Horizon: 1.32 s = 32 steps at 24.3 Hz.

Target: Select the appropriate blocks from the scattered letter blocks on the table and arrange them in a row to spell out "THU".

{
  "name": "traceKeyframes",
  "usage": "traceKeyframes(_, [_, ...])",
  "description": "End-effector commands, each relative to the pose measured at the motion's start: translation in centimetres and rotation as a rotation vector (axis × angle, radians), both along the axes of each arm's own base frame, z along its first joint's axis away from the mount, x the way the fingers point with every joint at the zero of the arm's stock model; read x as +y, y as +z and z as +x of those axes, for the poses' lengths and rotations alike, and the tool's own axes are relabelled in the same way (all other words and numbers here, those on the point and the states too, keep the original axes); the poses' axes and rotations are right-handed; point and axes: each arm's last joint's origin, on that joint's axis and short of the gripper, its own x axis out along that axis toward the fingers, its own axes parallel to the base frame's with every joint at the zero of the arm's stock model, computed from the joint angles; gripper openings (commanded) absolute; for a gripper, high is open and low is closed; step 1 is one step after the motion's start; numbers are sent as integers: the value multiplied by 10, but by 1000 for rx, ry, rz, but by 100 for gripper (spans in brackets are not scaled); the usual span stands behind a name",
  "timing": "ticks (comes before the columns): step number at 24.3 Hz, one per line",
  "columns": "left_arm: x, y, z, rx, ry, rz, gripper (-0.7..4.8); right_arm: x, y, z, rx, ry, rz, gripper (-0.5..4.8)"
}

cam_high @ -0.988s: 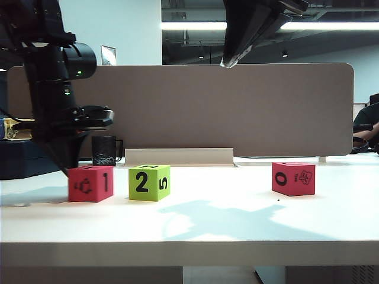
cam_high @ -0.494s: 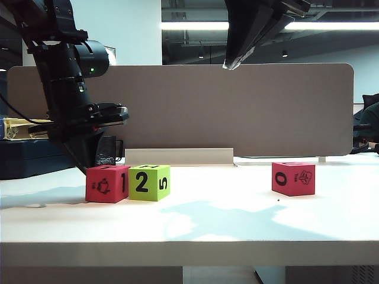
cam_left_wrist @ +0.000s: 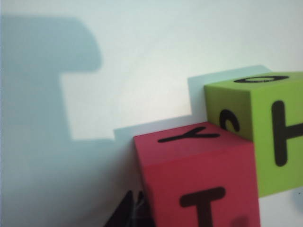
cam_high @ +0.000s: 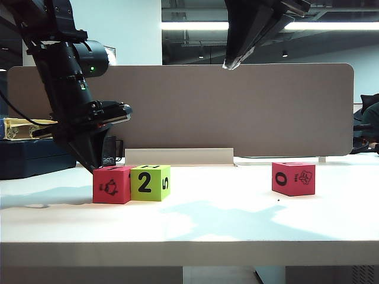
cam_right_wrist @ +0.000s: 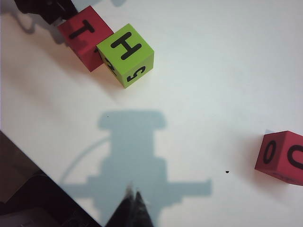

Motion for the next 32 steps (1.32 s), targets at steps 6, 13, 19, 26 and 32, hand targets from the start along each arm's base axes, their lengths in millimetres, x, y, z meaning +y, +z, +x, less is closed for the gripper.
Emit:
traceKeyframes(6, [11, 2, -14, 68, 19, 254, -6, 0, 3, -1, -7, -2, 12, -5])
traceKeyframes(13, [-19, 2, -29, 152, -116, 103, -6, 0, 3, -1, -8, -2, 13, -5])
traceKeyframes(19, [-44, 2, -35, 69, -166, 176, -6, 0, 2, -1, -3, -2, 9, -5])
traceKeyframes(26, [-49, 4, -31, 3, -158, 168, -6, -1, 2, -1, 0, -2, 6, -5])
traceKeyframes(32, [-50, 5, -27, -43, -146, 178, -6, 0, 2, -1, -2, -2, 8, -5])
